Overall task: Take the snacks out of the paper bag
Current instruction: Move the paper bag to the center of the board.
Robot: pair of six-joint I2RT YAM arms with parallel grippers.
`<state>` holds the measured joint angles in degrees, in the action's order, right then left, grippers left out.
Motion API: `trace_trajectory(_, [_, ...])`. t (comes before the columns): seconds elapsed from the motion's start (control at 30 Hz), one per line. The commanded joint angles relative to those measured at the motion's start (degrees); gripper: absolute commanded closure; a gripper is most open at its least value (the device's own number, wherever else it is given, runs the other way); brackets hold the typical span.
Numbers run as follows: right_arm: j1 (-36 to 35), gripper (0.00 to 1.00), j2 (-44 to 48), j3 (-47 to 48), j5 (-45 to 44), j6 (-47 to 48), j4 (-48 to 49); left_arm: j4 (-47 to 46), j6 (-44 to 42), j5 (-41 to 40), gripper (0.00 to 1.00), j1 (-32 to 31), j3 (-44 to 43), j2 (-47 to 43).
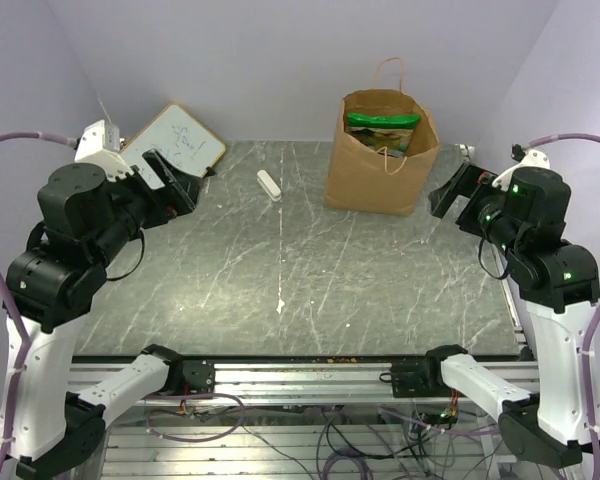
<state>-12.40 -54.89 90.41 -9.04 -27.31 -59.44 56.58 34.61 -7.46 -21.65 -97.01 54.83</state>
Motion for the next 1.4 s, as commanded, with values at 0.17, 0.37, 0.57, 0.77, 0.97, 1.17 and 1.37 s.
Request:
trace_trajectory(0.17, [2.26, 0.00, -3.04, -1.47, -0.55, 2.92, 2.44, -4.58, 3.83, 10.60, 0.01, -0.42, 6.41, 1.53])
trace_trajectory(0.37, [2.84, 0.00, -4.15, -6.56, 6.53, 11.00, 13.94, -11.32, 6.95, 18.50, 0.01, -0.58, 11.88, 3.71])
trace_trajectory(0.57, [3.05, 0.00, -6.12, -11.36, 18.80, 19.76, 27.15, -11.39, 3.47, 17.48, 0.01, -0.57, 9.30, 9.74])
trace_trajectory(0.77, [3.20, 0.03, -10.02, -13.70, 34.28, 28.41, 36.99, -12.48, -1.44, 15.10, 0.01, -0.12, 2.89, 15.94])
trace_trajectory(0.97, [3.22, 0.15, -19.11, -10.29, 43.15, 36.61, 41.06, -13.05, -1.47, 16.13, 0.01, 0.96, -1.04, 20.12])
trace_trajectory(1.17, [3.27, 0.33, -24.55, -9.94, 46.06, 35.01, 43.08, -10.03, -0.37, 17.00, 0.01, 1.78, -1.08, 18.18])
trace_trajectory(1.37, [1.59, 0.74, -22.61, -11.18, 42.11, 23.64, 41.81, -5.05, 4.98, 21.86, 0.01, 1.87, 0.89, 13.43])
